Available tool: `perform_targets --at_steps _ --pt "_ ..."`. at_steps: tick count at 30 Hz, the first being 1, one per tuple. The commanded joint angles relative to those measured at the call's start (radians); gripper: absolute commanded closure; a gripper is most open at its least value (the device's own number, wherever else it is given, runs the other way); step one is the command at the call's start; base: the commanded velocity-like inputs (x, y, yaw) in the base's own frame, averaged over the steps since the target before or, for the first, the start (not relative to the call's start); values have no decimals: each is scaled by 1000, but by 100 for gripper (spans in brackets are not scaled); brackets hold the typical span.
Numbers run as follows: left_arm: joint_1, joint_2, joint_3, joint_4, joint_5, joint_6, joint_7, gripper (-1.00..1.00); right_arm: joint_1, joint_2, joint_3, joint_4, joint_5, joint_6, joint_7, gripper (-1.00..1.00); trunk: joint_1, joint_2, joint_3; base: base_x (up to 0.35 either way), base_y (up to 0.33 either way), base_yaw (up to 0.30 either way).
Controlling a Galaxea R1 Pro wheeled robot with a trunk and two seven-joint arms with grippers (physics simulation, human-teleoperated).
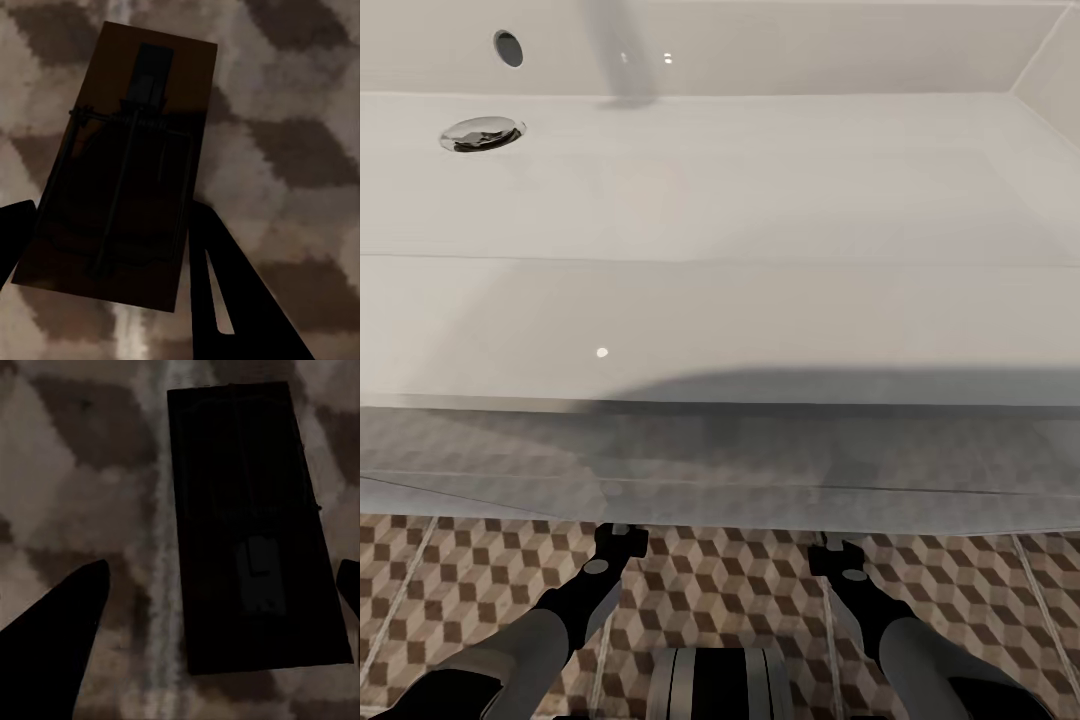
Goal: Take the four mousetraps from the cabinet in the bathroom and place them on the bathroom floor. Make sure all four end up on the same floor surface, and ensure that at least two of them are either under or directly next to the same bathroom sink.
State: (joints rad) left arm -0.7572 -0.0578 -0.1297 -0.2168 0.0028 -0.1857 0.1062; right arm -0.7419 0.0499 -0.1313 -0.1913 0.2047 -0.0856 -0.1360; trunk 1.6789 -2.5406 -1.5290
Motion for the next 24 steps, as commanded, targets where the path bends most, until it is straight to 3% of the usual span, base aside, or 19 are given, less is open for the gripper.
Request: perform_targets --at_steps 1,24 --pt "-1 0 -8 1 -1 -3 8 100 -1 1 -8 1 10 -3 -2 -100 0 0 -1 0 0 0" --pt "-1 0 -8 1 -1 -2 7 100 -1 2 -8 1 10 -3 -1 -100 0 0 -1 0 0 0"
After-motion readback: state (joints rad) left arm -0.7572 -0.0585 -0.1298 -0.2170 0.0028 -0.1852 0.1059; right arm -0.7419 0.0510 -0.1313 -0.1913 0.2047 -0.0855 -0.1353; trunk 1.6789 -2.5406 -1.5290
